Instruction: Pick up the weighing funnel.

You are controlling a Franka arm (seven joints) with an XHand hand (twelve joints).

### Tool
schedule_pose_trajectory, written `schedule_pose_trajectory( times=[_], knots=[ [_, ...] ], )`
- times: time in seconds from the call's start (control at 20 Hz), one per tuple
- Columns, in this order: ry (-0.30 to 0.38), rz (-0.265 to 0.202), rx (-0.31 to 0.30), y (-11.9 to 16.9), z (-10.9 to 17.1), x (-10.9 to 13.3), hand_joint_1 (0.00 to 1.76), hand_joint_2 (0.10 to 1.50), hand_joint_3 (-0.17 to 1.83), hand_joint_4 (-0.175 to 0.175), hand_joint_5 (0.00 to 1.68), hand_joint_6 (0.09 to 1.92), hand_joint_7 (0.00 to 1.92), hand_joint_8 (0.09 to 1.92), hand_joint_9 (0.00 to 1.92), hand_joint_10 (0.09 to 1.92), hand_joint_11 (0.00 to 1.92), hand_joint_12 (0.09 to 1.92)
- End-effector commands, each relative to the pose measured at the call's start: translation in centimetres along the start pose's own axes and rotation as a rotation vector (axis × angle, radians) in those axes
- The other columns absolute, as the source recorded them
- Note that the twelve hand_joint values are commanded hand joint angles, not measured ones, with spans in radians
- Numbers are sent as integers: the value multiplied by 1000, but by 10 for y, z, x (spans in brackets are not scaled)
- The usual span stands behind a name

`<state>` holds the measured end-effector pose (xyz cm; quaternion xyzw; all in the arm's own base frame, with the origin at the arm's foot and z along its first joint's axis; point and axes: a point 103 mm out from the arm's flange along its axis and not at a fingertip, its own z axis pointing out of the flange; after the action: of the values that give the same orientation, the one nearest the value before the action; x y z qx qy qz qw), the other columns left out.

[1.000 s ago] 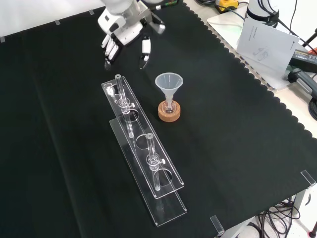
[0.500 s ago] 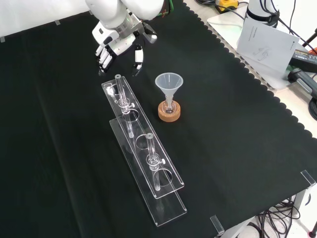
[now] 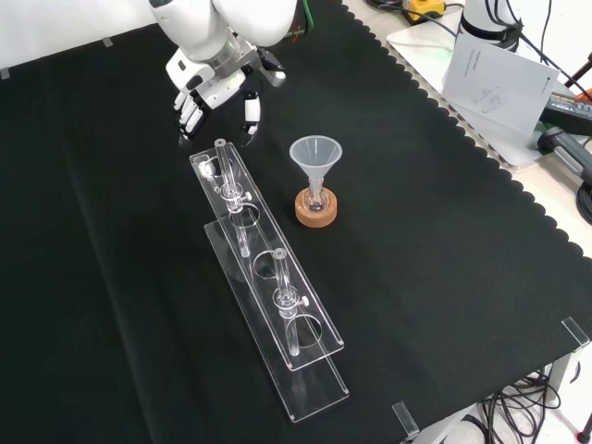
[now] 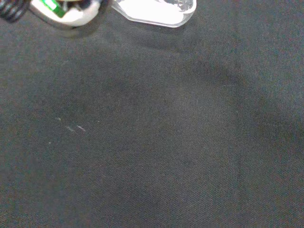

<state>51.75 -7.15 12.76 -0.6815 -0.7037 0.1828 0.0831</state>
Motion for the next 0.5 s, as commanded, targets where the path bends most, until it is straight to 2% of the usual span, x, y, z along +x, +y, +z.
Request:
schedule_pose_trajectory(
  times=[0.05,0.25,0.5],
  knots=[
    [8,-3,9,9,6,-5,855,628,522,-41,583,87,364,709,620,579,406,1311],
    [-15,-19,17,16,10,-2,854,626,525,-40,585,87,367,708,623,578,409,1308],
    [-5,-27,30,23,16,-1,854,625,528,-39,589,87,370,708,626,578,410,1306]
  ],
)
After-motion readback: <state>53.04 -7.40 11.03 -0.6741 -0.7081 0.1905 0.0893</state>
